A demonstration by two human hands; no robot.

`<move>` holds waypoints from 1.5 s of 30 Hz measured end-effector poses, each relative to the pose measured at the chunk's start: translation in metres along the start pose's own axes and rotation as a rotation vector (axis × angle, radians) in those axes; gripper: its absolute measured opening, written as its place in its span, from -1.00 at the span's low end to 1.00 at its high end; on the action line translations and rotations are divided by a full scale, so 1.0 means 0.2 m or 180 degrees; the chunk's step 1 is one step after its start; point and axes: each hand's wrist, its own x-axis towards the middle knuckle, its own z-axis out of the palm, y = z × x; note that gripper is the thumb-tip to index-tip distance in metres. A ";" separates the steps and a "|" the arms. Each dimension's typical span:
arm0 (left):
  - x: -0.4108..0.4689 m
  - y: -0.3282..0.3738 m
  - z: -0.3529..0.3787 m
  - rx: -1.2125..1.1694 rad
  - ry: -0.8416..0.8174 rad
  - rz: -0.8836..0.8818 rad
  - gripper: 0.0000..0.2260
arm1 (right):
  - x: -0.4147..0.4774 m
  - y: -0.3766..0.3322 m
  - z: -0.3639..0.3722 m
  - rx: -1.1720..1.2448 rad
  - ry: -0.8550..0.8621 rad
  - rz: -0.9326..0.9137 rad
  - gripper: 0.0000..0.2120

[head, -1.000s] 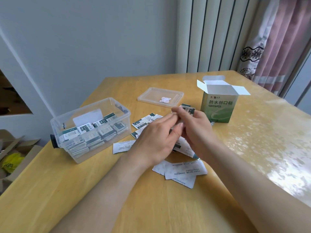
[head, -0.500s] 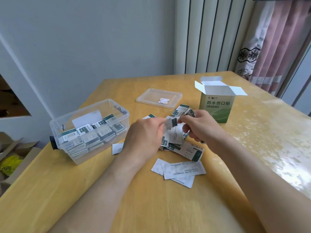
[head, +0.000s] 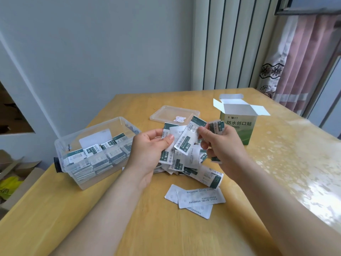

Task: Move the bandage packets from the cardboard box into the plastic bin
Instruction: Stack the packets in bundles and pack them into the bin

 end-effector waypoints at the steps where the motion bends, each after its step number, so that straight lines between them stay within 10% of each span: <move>1: 0.00 0.00 0.00 -0.0017 0.0062 0.0050 -0.86 | 0.01 -0.01 -0.01 -0.0017 0.0047 0.0009 -0.86; 8: 0.01 0.01 -0.03 0.0155 0.0476 0.0939 -0.87 | 0.00 -0.05 -0.04 -0.0128 0.0317 0.0524 -0.84; 15: -0.02 -0.05 -0.01 0.2913 -0.0259 0.3383 -0.85 | -0.04 -0.08 0.01 0.1189 0.0020 0.1416 -0.88; 21: -0.01 -0.07 -0.01 0.3209 -0.0267 0.3526 -0.84 | -0.04 -0.02 0.06 0.0891 -0.0169 0.1123 -0.68; 27: -0.06 -0.03 0.05 0.2427 -0.0332 0.2242 -0.87 | -0.07 -0.04 0.08 0.0257 0.0133 0.0829 -0.83; 34: -0.04 0.03 0.05 -0.0690 -0.0171 0.0156 -0.80 | -0.12 -0.07 0.14 0.0064 -0.0113 0.0544 -0.83; 45: -0.08 -0.07 0.11 -0.0178 -0.0084 0.0483 -0.83 | -0.18 -0.04 0.21 0.0914 -0.0625 0.0680 -0.59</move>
